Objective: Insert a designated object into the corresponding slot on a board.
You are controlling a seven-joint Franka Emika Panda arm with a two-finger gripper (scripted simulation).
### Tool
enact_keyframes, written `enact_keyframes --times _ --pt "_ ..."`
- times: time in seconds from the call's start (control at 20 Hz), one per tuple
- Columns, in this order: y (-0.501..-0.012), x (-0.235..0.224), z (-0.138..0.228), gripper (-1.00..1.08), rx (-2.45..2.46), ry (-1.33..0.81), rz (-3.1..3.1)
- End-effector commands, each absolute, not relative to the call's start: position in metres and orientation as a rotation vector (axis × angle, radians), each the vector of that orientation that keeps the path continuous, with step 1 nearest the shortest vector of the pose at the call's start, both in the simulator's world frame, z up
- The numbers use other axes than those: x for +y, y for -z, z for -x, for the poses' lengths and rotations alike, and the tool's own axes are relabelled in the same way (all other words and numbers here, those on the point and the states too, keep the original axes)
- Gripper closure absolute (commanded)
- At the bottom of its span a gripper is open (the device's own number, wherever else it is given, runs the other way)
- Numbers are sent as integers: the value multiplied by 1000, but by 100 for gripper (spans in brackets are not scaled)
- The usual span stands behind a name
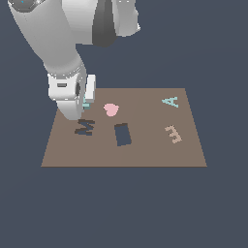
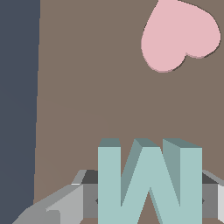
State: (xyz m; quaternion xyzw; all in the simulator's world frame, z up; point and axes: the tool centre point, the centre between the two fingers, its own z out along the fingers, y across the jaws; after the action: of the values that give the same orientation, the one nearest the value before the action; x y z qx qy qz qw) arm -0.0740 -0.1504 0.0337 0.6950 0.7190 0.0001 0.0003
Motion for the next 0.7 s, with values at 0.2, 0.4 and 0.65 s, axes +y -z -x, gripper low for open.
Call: enact_keyframes --times 0.2,0.4,0.65 --pt "-34 -148 69 108 2249 0 -2194" --pt "-35 -145 57 108 2227 0 -2217" --pt "-37 -139 34 108 2183 -1 -2260"
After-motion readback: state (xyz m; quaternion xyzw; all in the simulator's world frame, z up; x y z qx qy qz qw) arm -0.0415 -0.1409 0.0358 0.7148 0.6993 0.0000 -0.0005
